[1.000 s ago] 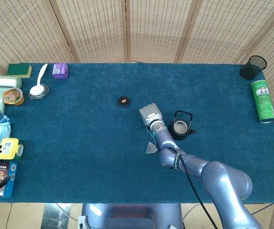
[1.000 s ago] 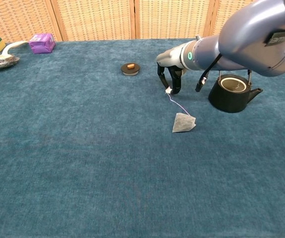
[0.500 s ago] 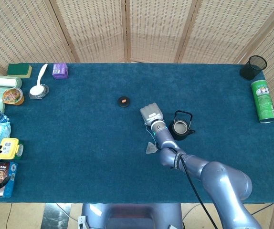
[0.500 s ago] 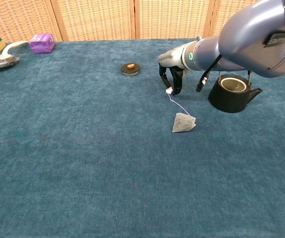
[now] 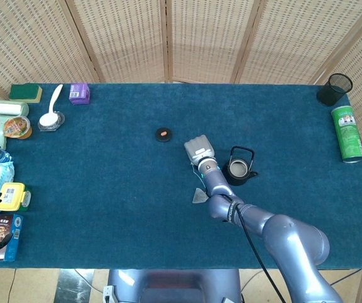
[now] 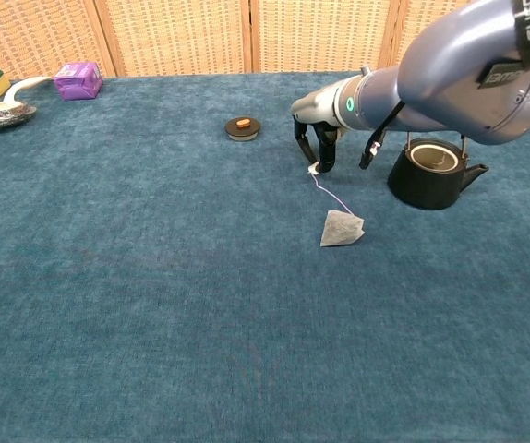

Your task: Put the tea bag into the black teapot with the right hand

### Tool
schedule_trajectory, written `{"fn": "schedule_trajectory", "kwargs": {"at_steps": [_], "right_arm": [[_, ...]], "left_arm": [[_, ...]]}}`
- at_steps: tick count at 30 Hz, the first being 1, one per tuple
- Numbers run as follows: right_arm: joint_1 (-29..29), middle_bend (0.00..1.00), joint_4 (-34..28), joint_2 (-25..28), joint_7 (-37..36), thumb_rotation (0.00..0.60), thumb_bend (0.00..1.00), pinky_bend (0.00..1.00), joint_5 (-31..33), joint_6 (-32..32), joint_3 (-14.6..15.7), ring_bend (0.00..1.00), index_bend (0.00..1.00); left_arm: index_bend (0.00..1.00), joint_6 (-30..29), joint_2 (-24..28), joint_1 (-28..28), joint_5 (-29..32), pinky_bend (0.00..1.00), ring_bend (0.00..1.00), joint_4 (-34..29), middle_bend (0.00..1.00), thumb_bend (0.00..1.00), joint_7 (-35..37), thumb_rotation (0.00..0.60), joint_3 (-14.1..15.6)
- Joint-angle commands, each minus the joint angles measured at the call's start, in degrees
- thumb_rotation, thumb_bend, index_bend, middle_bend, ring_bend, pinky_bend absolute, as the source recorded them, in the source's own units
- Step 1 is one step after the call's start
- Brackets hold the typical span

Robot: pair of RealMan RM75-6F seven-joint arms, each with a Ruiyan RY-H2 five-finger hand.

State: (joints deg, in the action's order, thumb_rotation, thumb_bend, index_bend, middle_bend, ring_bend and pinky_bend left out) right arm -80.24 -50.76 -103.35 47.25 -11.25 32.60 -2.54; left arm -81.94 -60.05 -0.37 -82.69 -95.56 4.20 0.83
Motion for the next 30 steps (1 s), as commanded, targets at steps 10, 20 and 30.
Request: {"fn": "schedule_trajectory", "kwargs": {"at_steps": [10,20,30], "right_arm": [[-0.1,1.0,0.7,-0.8,0.8,0.6,0.46,1.0,0.6,-0.1,-0.3,1.0,0.52],[-0.1,1.0,1.6,-1.6,1.5,0.6,0.49,1.0,1.1,0.1,-0.8,1.0,0.54],[0.2,1.0,1.9,-1.9,2.2,0.6,0.51,1.0,1.3,0.2,-1.2,1.0,0.56]], "left_arm": [[0.08,0.2,0.2,0.0,0.1,0.12,0.03,-0.1,0.19,0.28,0.6,0.6,0.0],[0.08,0.1,0.1,0.1,0.2,0.12,0.03,0.4,0.19,0.28,1.0,0.6,0.0],[0.08,0.2,0.1,0.1,0.3,0.12,0.03,0.7,0.19,0.28,1.3,0.6,0.0]]}}
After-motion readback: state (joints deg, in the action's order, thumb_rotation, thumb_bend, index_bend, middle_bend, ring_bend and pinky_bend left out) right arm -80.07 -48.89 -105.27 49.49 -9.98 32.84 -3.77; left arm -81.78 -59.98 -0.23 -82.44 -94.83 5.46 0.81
